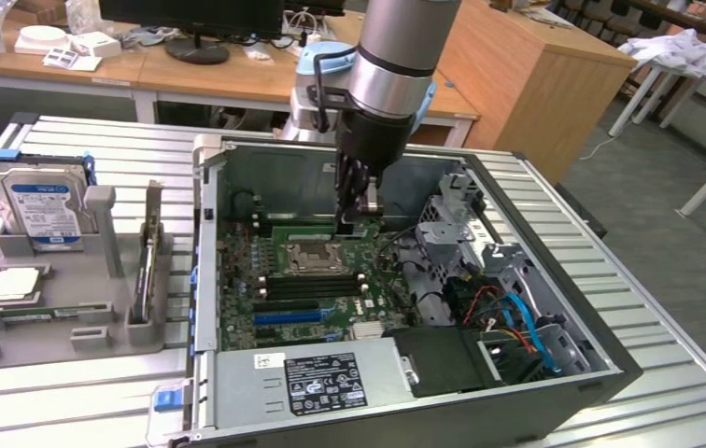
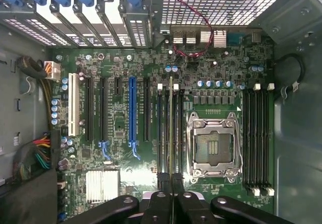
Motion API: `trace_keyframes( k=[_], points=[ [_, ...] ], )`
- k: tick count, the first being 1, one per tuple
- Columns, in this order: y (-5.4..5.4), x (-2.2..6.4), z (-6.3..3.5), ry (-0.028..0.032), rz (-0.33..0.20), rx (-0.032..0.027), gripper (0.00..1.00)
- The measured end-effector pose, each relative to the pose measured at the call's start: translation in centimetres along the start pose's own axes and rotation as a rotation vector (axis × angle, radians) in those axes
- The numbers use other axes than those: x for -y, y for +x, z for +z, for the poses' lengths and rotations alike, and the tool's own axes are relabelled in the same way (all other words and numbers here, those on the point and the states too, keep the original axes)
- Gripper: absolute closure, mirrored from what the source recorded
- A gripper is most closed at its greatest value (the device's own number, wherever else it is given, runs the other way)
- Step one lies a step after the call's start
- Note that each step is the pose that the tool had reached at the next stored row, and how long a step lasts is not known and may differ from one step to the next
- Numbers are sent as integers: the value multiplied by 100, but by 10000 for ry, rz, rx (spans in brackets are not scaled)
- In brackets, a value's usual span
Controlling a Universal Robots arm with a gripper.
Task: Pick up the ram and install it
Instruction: 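Insert the ram into the slot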
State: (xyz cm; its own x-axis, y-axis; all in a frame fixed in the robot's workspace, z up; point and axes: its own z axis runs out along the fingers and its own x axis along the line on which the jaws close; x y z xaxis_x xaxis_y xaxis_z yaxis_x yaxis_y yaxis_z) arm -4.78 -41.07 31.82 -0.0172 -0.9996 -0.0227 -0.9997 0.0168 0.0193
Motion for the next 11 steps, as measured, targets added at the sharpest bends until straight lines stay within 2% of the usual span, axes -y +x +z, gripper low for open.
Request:
trace_keyframes(
  k=[11],
  points=[
    [1,1,54,0,0,1,88]
  ],
)
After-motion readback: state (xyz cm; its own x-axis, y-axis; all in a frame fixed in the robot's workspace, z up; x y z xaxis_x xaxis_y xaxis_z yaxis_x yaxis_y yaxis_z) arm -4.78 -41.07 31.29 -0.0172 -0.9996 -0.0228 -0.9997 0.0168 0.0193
